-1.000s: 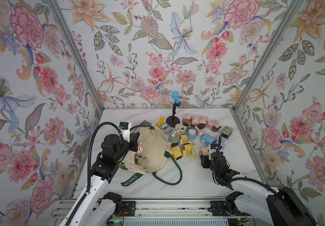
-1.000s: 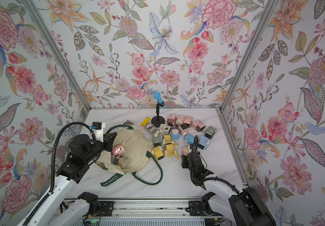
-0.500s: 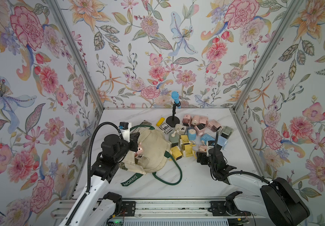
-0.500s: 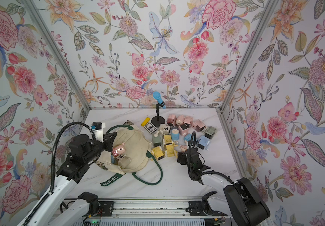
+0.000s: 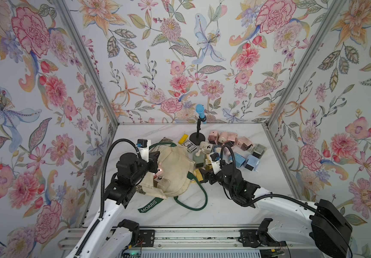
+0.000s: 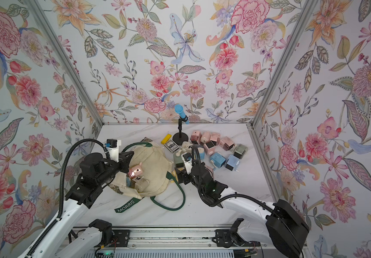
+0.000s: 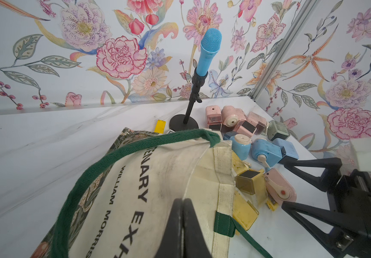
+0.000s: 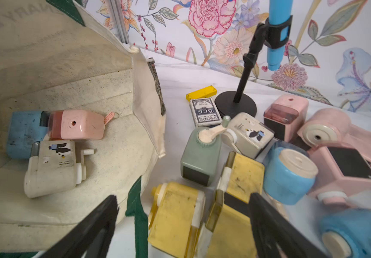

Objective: Take out the pencil sharpeners from the tote bags
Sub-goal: Place the pencil sharpener at the center of the board, then adjust the canvas bag at the center of the board.

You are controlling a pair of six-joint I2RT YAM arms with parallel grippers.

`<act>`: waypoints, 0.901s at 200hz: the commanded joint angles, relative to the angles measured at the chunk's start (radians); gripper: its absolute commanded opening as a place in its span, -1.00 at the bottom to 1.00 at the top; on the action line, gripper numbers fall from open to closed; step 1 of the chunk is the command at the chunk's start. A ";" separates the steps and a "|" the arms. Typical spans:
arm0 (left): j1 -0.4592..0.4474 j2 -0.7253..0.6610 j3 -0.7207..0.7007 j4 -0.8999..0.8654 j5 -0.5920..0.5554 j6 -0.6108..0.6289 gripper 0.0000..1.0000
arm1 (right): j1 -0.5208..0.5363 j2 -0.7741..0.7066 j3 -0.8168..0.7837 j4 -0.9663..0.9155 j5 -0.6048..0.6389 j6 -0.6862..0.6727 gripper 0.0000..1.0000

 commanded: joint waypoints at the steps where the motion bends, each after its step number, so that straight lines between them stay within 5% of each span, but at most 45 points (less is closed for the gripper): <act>1: -0.005 0.005 0.024 0.009 -0.009 0.023 -1.00 | 0.007 0.110 0.074 0.005 -0.051 -0.088 0.84; 52: -0.005 0.005 0.024 0.011 0.000 0.022 -1.00 | -0.009 0.375 0.296 0.024 -0.109 -0.142 0.69; 84: -0.005 0.007 0.022 0.010 -0.005 0.024 -1.00 | -0.036 0.466 0.364 0.052 -0.218 -0.134 0.00; 103: -0.007 0.010 0.022 0.011 -0.017 0.027 -1.00 | -0.038 0.480 0.369 0.060 -0.282 -0.130 -0.65; 123: -0.006 0.027 0.030 0.018 -0.039 0.021 -1.00 | -0.028 0.465 0.337 0.082 -0.359 -0.134 -1.00; 180: -0.004 0.099 0.084 0.020 -0.207 0.000 -1.00 | 0.039 0.361 0.162 0.217 -0.579 -0.185 -1.00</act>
